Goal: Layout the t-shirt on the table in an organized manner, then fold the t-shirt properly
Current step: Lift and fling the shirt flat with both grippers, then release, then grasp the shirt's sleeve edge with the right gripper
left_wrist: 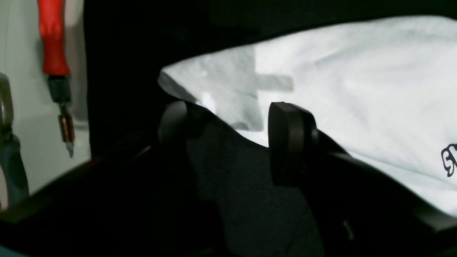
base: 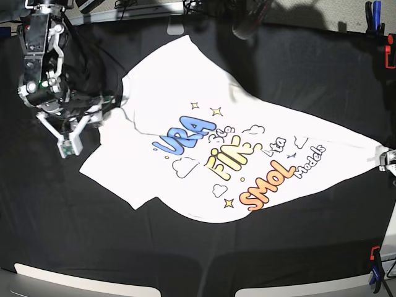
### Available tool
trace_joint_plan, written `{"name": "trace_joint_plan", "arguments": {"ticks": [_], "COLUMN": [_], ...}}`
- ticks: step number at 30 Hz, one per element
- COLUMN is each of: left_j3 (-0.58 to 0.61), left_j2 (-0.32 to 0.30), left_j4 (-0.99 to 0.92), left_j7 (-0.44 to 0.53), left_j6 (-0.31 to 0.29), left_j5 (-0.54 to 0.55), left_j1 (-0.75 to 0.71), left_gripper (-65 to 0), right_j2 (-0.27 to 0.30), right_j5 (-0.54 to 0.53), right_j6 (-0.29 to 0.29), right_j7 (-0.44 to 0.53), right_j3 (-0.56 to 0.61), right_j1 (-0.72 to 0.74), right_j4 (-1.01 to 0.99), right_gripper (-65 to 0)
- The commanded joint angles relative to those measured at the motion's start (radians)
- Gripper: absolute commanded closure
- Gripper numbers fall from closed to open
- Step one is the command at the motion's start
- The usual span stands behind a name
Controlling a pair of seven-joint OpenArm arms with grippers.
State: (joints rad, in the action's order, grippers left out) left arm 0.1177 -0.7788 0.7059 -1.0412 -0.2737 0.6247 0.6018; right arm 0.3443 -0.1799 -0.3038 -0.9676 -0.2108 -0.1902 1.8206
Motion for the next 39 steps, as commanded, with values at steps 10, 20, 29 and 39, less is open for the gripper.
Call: {"name": "trace_joint_plan", "arguments": {"ticks": [10, 20, 29, 39], "left_j3": [-0.006, -0.006, -0.006, -0.006], "left_j2": [-0.116, -0.200, -0.197, -0.198], "left_j4": [0.014, 0.014, 0.014, 0.014], "left_j7": [-0.016, -0.040, -0.147, -0.160], "left_j6": [-0.060, -0.186, -0.371, -0.371], "left_j5": [0.006, 0.213, 0.556, 0.555], "left_j1": [0.194, 0.282, 0.282, 0.282], "left_gripper": [-33.5, -33.5, -33.5, -33.5], "right_j2": [-0.005, -0.080, -0.086, -0.087], "right_j5": [0.021, -0.274, -0.727, -0.891], "right_j6": [0.111, -0.121, -0.394, -0.394], "right_j7": [0.024, 0.079, -0.027, -0.083], "right_j3": [-0.006, -0.226, -0.531, -0.508], "right_j1": [0.010, 0.010, 0.013, 0.135], "right_j4": [0.007, -0.167, -0.280, -0.600], "right_gripper": [-31.6, -31.6, -31.6, -31.6]}}
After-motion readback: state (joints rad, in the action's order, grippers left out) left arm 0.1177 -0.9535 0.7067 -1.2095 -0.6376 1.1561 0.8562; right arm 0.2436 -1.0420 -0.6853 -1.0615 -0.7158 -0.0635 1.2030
